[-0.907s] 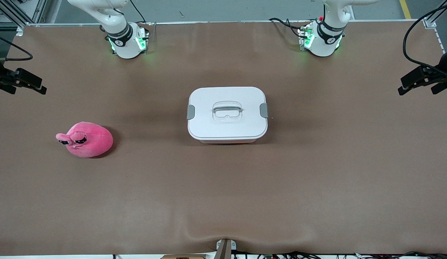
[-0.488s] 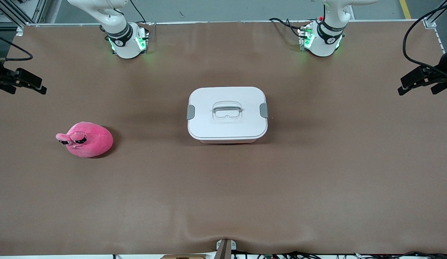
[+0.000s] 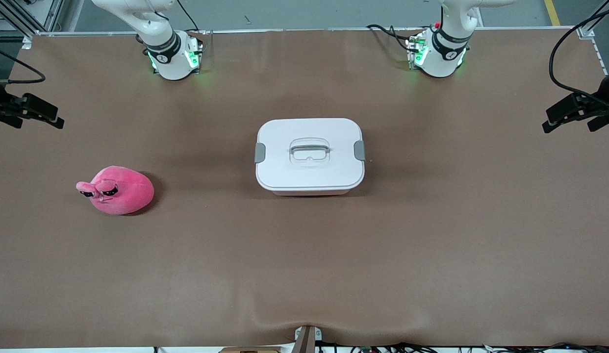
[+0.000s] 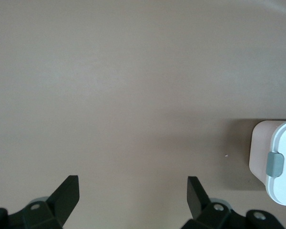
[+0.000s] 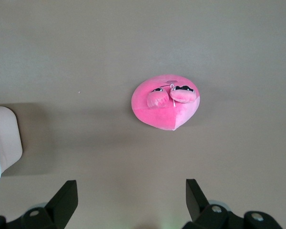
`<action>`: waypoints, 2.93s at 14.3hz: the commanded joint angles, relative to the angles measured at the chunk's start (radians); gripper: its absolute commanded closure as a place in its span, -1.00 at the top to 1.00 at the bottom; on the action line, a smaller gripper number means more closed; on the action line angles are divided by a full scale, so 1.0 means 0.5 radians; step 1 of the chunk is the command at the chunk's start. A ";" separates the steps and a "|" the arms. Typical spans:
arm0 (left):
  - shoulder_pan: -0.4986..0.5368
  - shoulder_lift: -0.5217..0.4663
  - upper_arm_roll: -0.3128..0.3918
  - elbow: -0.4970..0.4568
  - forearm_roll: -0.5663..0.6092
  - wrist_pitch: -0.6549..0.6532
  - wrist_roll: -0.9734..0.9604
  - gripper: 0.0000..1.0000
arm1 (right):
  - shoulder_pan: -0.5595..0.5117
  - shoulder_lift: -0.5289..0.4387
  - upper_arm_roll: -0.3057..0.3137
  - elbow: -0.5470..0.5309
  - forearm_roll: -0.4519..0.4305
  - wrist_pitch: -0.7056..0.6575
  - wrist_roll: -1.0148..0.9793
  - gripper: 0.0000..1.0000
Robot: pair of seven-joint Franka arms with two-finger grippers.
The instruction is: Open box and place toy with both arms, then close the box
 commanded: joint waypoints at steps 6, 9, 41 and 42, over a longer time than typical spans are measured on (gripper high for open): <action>0.059 0.128 0.040 0.095 0.020 -0.024 0.014 1.00 | -0.026 0.075 0.005 -0.254 -0.022 0.254 -0.398 1.00; 0.063 0.168 0.040 0.098 0.017 0.019 0.008 1.00 | -0.029 0.084 0.002 -0.417 -0.022 0.435 -0.698 1.00; -0.753 0.490 -0.025 0.101 -0.090 0.329 -2.442 1.00 | -0.063 0.428 -0.001 -1.064 -0.157 1.592 -1.543 0.08; -0.790 0.499 -0.025 0.098 -0.112 0.369 -2.531 1.00 | -0.063 0.434 -0.001 -1.064 -0.157 1.592 -1.549 -0.18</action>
